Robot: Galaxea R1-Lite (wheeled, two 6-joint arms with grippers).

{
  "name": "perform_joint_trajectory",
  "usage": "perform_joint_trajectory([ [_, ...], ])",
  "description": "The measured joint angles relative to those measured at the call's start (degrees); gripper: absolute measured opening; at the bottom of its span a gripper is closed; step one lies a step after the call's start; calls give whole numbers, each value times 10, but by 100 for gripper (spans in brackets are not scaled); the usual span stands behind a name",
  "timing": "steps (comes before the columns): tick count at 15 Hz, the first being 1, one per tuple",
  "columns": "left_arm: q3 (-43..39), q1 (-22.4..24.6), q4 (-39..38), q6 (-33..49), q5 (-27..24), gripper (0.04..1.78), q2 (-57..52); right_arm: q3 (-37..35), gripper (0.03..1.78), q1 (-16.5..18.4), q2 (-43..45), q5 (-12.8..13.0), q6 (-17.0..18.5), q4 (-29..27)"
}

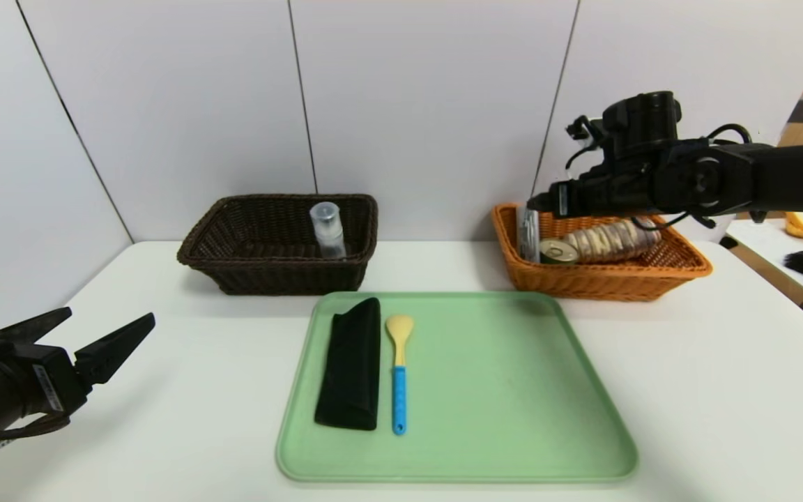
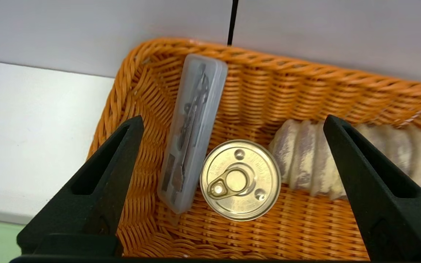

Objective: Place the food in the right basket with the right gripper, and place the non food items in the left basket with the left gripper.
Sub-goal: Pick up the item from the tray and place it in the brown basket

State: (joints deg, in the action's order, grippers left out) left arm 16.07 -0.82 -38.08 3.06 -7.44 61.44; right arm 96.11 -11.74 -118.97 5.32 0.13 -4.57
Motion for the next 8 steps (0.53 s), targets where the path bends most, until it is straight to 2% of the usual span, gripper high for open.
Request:
perform_joint_trajectory([
  [8,0,0,0,1,1,169,0,-6,169,-7,-45,-1,28,3],
])
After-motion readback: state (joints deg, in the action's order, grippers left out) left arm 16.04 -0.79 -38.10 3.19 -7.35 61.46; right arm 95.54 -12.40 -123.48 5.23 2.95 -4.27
